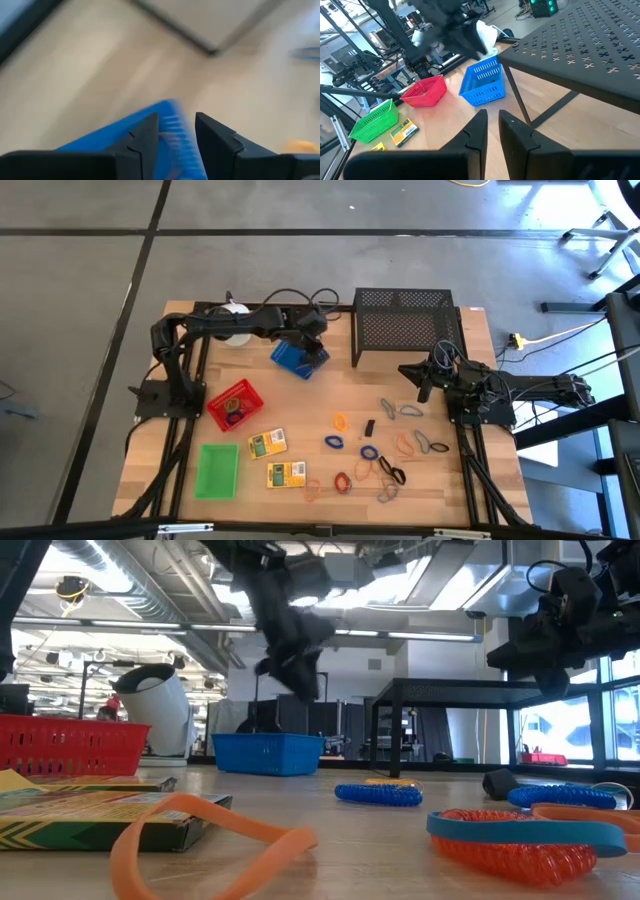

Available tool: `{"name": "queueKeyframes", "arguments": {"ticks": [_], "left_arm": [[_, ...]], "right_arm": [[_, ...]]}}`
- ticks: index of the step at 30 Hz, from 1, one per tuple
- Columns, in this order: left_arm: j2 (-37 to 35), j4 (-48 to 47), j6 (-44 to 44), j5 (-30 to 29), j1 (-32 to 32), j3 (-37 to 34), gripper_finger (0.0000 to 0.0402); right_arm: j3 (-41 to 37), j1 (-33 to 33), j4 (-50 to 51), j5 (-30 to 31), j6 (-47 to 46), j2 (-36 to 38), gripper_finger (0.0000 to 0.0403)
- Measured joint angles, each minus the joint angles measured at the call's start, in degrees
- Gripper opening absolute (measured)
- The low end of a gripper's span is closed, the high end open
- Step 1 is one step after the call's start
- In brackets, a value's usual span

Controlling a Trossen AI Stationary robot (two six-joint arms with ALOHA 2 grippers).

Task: Pick & Place Office Desk Supplies
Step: Put the blue spring keychain into the red bin

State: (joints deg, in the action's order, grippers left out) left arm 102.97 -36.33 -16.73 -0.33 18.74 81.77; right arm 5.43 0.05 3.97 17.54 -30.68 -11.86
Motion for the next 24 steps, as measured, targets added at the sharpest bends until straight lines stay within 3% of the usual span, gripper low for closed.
{"name": "queueKeyframes", "arguments": {"ticks": [6,15,24], "left_arm": [[-0.05,3.07,5.92,9.33,-6.91,0.14,0.0123],[1.36,5.34,14.69,8.89,-21.79,-0.02,0.0125],[10.0,11.32,22.49,6.6,-30.73,0.03,0.0125]], "right_arm": [[0.0,0.0,-0.02,-0.02,1.52,0.0,0.005],[0.0,0.0,-0.02,-0.06,5.75,0.0,0.005],[0.0,-0.01,0.39,-0.5,7.54,-0.04,0.005]]}}
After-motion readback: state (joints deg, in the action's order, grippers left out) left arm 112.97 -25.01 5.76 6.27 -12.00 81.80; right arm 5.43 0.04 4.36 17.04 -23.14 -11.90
